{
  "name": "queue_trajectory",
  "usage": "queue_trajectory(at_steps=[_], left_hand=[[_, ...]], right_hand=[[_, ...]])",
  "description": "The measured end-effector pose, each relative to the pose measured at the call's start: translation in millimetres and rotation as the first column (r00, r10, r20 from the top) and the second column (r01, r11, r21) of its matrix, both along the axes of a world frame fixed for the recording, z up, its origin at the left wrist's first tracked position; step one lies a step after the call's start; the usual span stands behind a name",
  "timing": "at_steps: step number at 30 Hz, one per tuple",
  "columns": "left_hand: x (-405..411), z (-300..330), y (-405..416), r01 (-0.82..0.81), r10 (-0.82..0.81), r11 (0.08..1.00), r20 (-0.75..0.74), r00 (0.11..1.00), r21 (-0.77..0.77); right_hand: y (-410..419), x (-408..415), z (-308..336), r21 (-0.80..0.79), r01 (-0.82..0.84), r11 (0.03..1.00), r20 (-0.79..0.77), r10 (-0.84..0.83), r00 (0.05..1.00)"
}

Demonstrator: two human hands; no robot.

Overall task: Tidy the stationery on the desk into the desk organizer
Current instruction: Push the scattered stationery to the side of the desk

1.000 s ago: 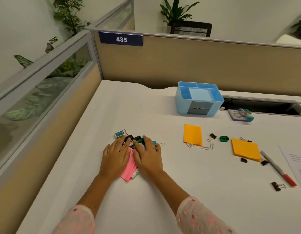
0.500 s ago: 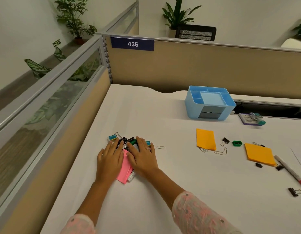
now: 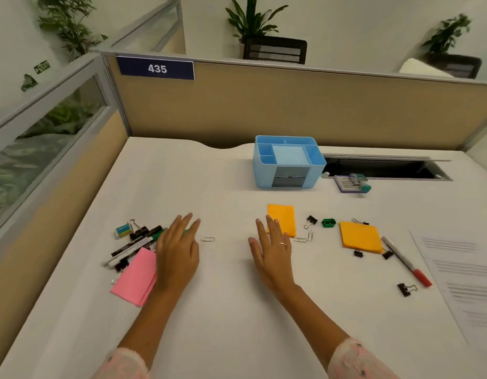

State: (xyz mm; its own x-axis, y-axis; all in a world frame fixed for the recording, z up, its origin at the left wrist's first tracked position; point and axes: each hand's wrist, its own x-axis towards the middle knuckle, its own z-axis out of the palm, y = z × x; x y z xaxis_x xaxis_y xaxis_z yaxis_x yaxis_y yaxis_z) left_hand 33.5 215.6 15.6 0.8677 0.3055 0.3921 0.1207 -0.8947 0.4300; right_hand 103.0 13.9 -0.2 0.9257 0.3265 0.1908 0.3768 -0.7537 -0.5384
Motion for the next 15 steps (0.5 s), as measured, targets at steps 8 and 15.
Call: queue_trajectory(at_steps=[8, 15], left_hand=[[72, -23, -137, 0.086, -0.107, 0.993, -0.354, 0.929, -0.075], [119, -35, -201, 0.12, -0.099, 0.993, -0.426, 0.9, 0.023]], right_hand=[[-204, 30, 2, -0.162, 0.501, 0.85, 0.051, -0.499, 0.865], [-289, 45, -17, -0.292, 0.516, 0.805, -0.019, -0.544, 0.839]])
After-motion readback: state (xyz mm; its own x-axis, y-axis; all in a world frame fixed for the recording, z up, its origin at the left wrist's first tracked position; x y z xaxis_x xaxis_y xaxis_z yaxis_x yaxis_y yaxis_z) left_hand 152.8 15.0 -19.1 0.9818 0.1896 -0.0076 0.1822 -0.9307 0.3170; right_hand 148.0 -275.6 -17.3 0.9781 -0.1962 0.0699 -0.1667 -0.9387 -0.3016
